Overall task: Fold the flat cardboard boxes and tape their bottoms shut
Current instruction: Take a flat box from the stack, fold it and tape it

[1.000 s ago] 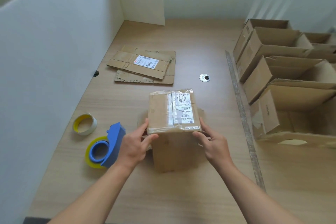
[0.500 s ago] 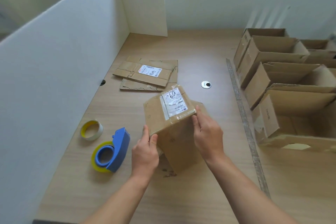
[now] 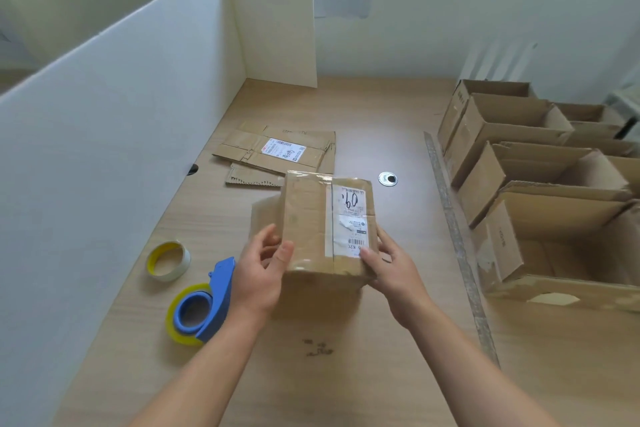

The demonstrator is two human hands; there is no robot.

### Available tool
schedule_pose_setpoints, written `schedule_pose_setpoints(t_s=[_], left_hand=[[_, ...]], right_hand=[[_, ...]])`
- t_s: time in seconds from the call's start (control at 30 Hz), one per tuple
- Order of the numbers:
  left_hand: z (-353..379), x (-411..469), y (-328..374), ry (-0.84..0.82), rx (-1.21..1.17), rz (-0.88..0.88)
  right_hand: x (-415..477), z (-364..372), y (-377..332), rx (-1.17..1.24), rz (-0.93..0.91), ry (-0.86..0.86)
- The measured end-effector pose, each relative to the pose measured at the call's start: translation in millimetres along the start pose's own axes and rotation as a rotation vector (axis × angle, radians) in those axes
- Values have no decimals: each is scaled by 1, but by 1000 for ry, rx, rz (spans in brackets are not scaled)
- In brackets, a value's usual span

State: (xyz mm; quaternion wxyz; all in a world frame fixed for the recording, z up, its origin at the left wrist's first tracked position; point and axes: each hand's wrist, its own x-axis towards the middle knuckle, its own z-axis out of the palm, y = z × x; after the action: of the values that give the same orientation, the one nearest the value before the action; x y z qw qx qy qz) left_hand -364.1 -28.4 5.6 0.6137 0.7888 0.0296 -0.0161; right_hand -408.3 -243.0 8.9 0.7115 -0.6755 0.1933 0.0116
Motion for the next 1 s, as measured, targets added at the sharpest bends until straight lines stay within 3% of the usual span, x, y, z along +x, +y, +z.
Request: schedule_pose_setpoints(t_s=[0.17,0.3,0.5,0.6,0.77,0.93,1.0], left_hand=[[0,11,6,-81,241,58],[4,10,9,-113,397,165],[24,16,21,-34,459,105],[27,16,14,-15,373,111],[15,15,-2,11,154,109],[-2,16,5,-203,3,173],[-4,19,10,-284,-20,198]], right_hand=[[-1,-2,2,88,-131,-2],[4,-2,-10,-79,-125,88],[3,5,-14,-233,-242,137],[2,5,-15,-244,-259,146],[4,-2,-21,-110,-161,104],[14,-23,-37,161,142,28],[20,-28,-39,175,182,36]])
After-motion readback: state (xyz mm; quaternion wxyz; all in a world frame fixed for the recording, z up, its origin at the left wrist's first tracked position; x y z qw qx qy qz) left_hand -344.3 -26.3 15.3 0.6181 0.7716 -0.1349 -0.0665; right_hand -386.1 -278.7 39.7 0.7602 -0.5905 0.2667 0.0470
